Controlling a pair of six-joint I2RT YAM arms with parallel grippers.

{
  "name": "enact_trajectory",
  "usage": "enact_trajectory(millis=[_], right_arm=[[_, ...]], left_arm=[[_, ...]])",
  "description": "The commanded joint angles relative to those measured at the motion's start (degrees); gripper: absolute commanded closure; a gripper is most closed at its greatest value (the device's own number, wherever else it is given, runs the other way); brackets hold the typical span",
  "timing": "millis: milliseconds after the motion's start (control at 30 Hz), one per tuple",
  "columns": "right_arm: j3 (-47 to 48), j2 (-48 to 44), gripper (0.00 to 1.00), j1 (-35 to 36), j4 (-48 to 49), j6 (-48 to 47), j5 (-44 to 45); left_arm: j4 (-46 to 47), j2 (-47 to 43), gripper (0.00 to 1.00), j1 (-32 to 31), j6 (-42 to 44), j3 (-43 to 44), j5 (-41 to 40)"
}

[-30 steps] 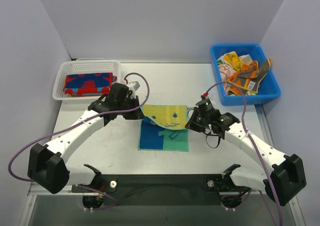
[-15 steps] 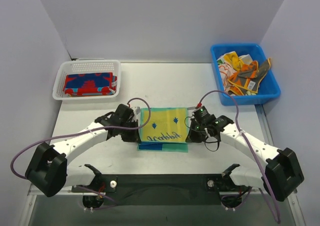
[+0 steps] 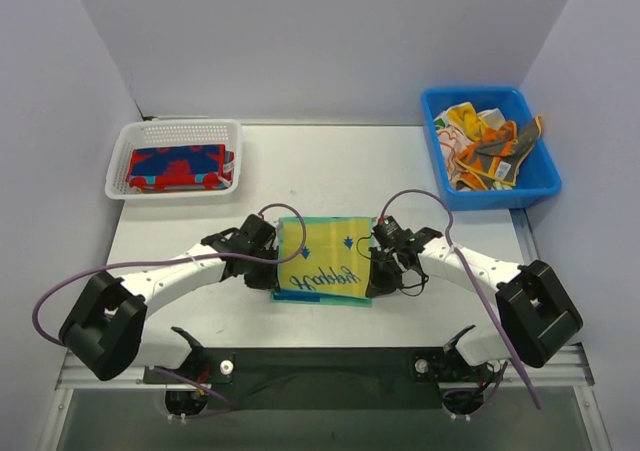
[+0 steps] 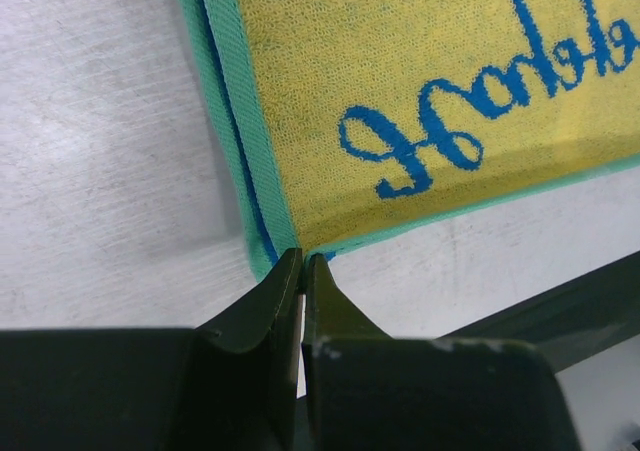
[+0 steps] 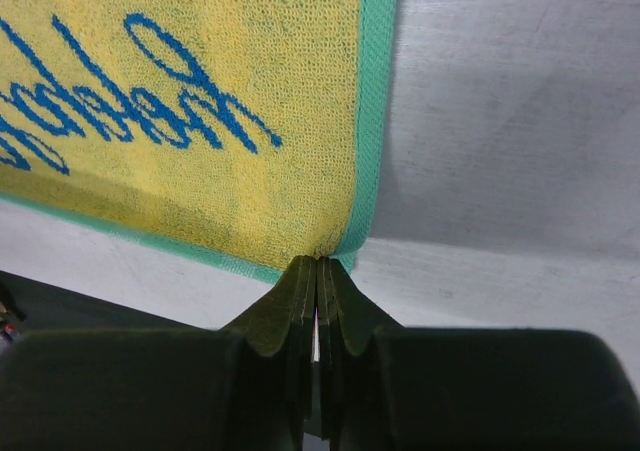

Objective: Fold and stack the towels
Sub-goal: Fold the towel

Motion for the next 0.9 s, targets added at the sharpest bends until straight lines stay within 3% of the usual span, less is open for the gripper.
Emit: enact_trajectory(millis=[0, 333, 500, 667, 867], right_arm=[[0.18, 0.30, 1.00, 0.20, -1.72, -1.91, -0.62], [2.37, -5.49, 1.00, 0.29, -2.86, -0.33, -0.70], [8.69, -9.01, 1.00, -0.32, -6.02, -2.43, 0.78], [16.16, -8.14, 1.00, -4.28, -8.23, -4.98, 4.03], [22.41, -6.82, 1.00, -7.70, -9.02, -7.71, 5.36]], left_arm=[[0.43, -2.89, 1.00, -0.56, 0.80, 3.01, -6.21], [-4.32, -4.13, 1.00, -1.17, 14.41, 21.80, -12.46], [-5.55, -3.34, 1.00, -1.17, 21.19, 27.62, -17.73], [-6.17, 1.40, 1.00, 0.40, 23.48, 36.22, -20.90], [-3.97, 5.80, 1.00, 3.91, 24.97, 42.55, -18.98]])
